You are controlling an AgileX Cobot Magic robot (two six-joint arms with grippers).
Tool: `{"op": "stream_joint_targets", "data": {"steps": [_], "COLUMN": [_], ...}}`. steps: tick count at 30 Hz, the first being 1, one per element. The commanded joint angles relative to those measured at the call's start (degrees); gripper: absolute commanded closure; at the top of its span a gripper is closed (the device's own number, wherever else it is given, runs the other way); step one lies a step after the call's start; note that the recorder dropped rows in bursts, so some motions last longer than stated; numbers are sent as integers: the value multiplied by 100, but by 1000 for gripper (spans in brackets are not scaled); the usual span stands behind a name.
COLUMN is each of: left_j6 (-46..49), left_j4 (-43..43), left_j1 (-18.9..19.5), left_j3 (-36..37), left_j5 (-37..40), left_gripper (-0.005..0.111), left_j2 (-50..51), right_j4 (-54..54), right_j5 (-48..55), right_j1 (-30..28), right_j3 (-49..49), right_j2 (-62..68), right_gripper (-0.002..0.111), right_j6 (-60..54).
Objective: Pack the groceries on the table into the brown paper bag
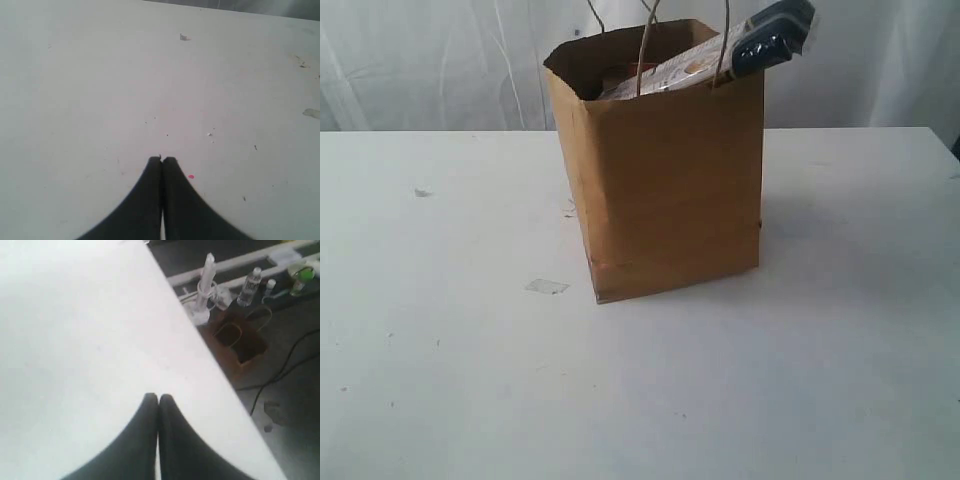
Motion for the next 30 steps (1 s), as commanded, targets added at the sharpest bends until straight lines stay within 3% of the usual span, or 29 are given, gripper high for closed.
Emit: {"op": "stream_joint_targets", "data": {"steps": [1,5,9,11,13,15,17,19,21,25,30], "left_j6": [-16,-16,-16,-16,-16,-16,-16,-16,-16,-16,-16], "left_j4": [-38,-38,-38,-38,-38,-38,-38,-38,-38,-38,-38], "left_j1": [6,6,6,6,6,6,6,6,6,6,6], "left_j3": [-3,-3,-3,-3,-3,-3,-3,-3,-3,-3,-3], "left_j5": [-20,-20,-20,-20,-20,-20,-20,-20,-20,-20,-20], "left_gripper": [107,107,107,107,107,107,107,107,107,107,107], "left_j2": [-28,-28,-28,-28,-28,-28,-28,-28,-28,-28,-28], "right_j4": [2,2,417,1649,3284,5939,8211,9867,10652,10831,10831], "right_j5": [514,2122,4136,4437,3837,3260,3405,3721,3753,2877,1733], "right_j1": [169,637,1273,1385,1447,1685,2011,2342,2723,3410,3445], "right_j3": [364,487,512,484,387,260,16,-238,-373,-84,647], "right_j2": [-203,-1002,-1185,-999,-877,-831,-807,-869,-1168,-2560,-4236], "right_gripper": [108,108,108,108,108,108,108,108,108,108,108], "right_j6": [-593,-1054,-3060,-3671,-4961,-7397,-9478,-10690,-11044,-11434,-10581]}}
